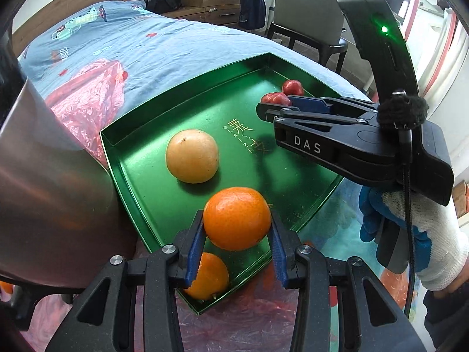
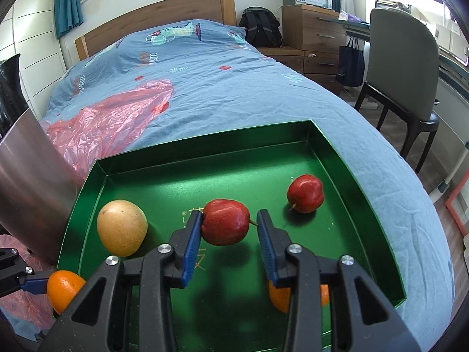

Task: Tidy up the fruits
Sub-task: 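Open the left tool to drop the orange while the right tool releases the plum in the tray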

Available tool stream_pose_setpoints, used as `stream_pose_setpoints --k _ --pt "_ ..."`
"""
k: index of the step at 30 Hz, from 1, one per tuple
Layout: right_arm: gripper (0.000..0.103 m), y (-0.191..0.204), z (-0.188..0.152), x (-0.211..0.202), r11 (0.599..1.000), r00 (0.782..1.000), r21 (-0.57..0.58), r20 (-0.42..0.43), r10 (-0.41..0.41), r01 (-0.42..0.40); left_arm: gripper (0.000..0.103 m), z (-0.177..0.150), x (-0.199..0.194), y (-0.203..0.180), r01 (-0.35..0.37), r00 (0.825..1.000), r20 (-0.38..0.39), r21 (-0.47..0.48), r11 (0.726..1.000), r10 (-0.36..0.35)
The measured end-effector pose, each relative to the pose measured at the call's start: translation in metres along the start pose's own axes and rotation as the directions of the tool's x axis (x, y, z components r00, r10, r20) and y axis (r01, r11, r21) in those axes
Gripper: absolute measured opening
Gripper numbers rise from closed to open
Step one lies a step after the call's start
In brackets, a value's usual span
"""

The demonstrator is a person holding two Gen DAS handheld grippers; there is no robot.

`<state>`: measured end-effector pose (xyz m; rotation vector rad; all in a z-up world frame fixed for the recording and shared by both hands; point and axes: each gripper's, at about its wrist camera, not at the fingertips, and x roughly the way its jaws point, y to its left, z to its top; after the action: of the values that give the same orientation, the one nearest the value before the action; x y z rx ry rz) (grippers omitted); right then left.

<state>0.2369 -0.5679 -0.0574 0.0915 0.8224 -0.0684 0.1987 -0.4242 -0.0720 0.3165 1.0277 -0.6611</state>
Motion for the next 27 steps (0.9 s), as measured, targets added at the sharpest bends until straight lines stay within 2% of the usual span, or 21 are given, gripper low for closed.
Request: stream_pose_setpoints --k 18,27 --pt "0.012 0.012 -0.005 0.017 0.997 0.998 -0.064 -0.015 -0.053 0.052 0.036 -0.004 0.033 0.004 -0.008 0.999 -0.044 -0.036 0.999 0.007" --pt "0.012 0.013 -0.006 0.017 0.996 0.998 -0.073 -0.025 -0.062 0.060 0.036 -0.005 0.035 0.010 -0.029 0.999 -0.046 -0.043 0.999 0.027"
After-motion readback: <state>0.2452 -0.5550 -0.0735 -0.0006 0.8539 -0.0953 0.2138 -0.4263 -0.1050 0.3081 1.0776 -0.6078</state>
